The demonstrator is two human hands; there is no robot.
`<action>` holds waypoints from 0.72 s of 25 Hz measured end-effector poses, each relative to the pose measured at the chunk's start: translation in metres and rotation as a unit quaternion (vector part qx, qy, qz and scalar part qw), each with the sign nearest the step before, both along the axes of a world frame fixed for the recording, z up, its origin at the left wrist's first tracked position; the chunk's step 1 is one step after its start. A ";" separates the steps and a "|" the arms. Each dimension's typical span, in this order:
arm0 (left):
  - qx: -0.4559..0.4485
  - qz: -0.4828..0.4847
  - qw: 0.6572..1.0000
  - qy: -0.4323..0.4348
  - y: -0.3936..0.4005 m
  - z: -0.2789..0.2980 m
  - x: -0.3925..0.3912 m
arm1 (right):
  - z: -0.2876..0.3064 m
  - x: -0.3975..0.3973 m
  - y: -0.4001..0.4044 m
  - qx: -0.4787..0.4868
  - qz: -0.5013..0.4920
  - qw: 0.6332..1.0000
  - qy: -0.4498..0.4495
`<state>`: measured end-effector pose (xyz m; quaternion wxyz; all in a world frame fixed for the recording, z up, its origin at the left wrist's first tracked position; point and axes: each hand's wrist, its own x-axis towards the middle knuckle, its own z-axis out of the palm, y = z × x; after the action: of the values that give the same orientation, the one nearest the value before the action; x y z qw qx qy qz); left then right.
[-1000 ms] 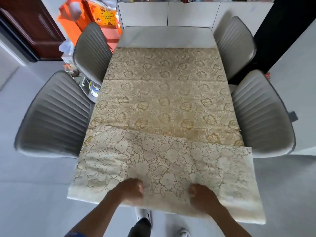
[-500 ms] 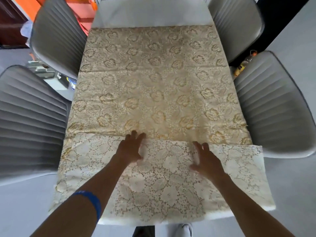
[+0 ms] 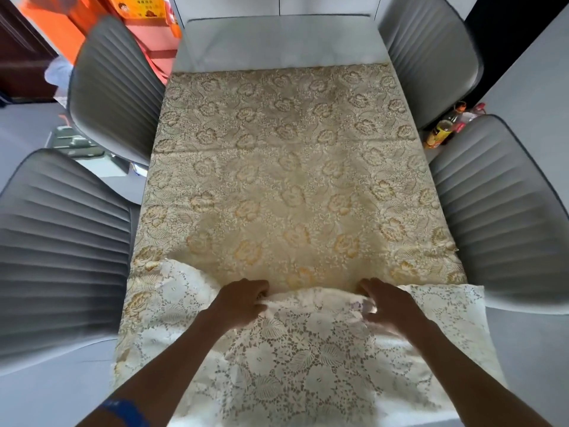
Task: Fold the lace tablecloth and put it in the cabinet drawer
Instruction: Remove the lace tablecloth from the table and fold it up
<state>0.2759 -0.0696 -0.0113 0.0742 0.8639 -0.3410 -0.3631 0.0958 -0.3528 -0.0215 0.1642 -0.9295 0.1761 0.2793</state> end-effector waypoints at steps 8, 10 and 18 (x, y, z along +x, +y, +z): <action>0.019 -0.022 0.991 -0.128 -0.033 0.096 0.114 | 0.098 0.112 -0.045 -0.125 -0.091 0.988 -0.006; -0.032 0.050 0.937 -0.343 -0.053 0.121 0.155 | 0.120 0.155 -0.053 -0.162 -0.136 0.966 -0.151; 0.066 -0.023 0.986 -0.150 0.005 0.027 -0.006 | 0.032 0.063 0.058 -0.085 0.033 0.994 -0.064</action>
<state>0.2694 -0.0646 0.0158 -0.0437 0.9035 -0.3433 -0.2529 0.1583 -0.2947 0.0107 0.0857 -0.9615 0.1573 0.2085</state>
